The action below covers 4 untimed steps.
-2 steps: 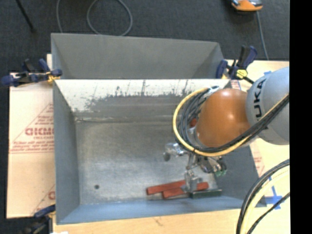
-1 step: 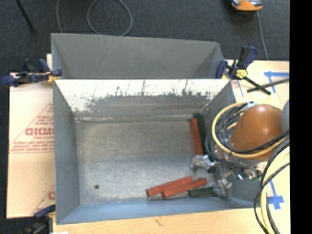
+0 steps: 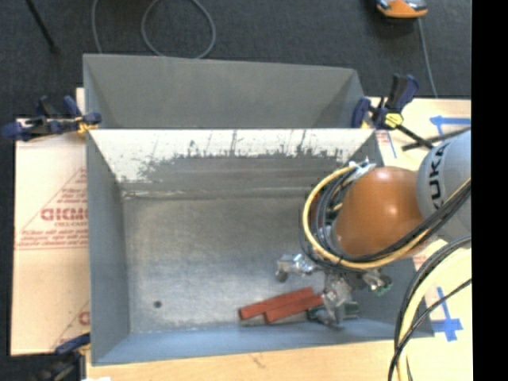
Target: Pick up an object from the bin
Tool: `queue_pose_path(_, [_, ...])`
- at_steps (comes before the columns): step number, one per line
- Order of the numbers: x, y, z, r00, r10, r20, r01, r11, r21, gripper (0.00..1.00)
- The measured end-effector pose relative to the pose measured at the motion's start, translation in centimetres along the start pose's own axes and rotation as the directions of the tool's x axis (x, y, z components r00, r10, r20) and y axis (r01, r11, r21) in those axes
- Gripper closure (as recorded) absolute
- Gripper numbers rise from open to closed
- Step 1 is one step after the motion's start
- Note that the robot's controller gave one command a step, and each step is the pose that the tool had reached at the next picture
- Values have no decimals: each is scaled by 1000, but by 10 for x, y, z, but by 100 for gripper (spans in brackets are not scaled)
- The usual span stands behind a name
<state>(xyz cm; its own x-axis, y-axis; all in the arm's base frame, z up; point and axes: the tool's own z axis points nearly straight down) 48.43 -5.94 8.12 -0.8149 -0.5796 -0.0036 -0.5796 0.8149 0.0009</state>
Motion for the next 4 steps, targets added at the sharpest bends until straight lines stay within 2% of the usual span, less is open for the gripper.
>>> queue_pose_path(1, [-16, 28, 10, 969, -249, -5, 249, 969, 2, 0])
queue_pose_path(2, [-19, 26, 7, 970, -243, 3, 243, 970, 9, 100])
queue_pose_path(3, [-50, 12, -116, 956, -292, 4, 292, 956, 10, 100])
queue_pose_path(4, [-48, 14, -111, 957, -289, -1, 289, 957, 1, 0])
